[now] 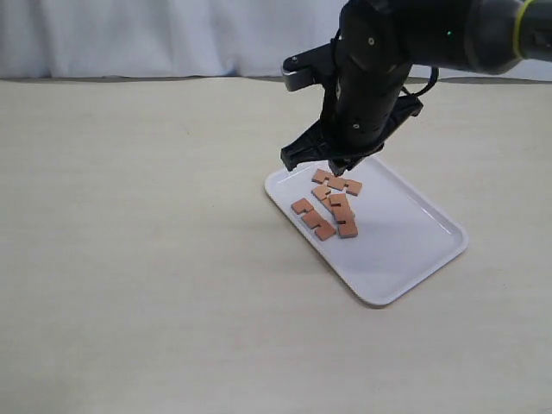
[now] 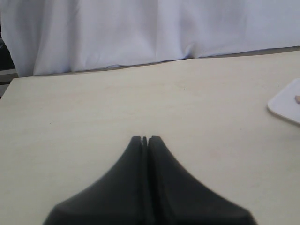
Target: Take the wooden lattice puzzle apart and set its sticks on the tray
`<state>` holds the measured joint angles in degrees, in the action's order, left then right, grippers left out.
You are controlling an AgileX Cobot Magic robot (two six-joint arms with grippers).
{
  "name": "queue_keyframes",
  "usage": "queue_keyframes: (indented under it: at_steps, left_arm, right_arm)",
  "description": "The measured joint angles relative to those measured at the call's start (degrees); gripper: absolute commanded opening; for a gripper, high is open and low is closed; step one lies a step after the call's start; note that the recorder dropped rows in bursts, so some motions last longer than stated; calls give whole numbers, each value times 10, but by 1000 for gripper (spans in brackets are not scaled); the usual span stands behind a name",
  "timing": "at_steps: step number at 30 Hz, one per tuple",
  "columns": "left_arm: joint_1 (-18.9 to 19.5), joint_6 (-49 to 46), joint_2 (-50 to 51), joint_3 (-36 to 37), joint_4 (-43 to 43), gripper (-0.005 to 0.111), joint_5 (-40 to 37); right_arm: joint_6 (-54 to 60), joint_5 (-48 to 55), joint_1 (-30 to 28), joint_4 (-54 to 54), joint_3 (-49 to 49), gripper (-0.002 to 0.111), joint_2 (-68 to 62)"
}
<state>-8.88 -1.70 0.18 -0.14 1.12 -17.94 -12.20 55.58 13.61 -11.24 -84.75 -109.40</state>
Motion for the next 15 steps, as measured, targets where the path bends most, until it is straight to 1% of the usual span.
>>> queue_keyframes:
  at_steps: [5,15]
  left_arm:
    - [0,0,0,0,0,0,0]
    - [0,0,0,0,0,0,0]
  right_arm:
    - [19,0,0,15,24,5,39]
    - [30,0,0,16,147,5,142]
